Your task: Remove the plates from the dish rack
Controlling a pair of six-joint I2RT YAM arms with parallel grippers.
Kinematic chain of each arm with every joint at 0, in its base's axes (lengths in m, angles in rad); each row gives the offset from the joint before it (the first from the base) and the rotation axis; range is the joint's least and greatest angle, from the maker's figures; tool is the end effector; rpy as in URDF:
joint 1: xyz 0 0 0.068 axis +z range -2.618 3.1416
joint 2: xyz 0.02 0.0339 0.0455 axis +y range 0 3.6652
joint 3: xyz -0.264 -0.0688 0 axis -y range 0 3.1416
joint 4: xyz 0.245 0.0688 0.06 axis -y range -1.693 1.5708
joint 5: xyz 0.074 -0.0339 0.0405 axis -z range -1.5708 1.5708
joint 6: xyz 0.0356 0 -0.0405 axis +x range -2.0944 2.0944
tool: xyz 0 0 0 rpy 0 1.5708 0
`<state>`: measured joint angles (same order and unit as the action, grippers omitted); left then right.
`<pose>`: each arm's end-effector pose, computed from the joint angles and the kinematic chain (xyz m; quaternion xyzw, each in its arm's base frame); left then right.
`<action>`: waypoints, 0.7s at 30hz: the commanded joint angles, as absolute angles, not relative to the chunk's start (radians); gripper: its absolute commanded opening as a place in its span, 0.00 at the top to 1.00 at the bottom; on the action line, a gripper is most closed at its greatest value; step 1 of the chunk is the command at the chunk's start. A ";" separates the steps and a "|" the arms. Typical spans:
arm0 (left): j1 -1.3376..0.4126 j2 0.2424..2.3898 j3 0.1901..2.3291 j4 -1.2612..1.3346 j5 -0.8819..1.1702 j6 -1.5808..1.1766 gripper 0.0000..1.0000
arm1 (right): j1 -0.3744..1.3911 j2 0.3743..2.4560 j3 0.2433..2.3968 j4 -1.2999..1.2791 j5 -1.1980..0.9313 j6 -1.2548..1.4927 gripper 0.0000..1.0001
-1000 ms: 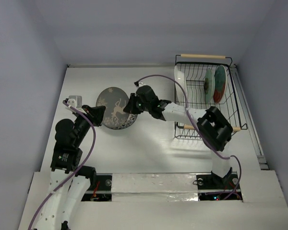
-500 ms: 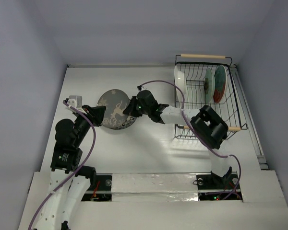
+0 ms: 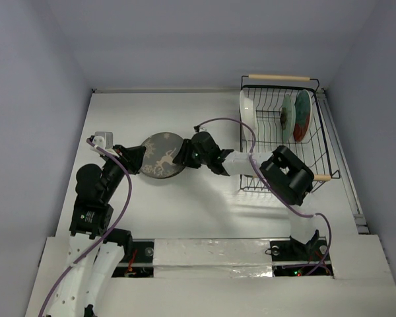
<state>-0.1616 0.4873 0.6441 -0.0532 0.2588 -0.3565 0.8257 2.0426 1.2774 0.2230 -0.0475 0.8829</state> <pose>0.1241 -0.0295 0.3459 0.0308 0.6701 -0.2722 0.6899 0.3053 0.3334 0.1657 0.0132 0.8704 0.3844 0.3074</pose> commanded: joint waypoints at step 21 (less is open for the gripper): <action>-0.156 0.476 0.686 -0.015 0.270 -0.351 0.90 | 0.827 1.723 1.218 -0.032 0.181 0.594 0.60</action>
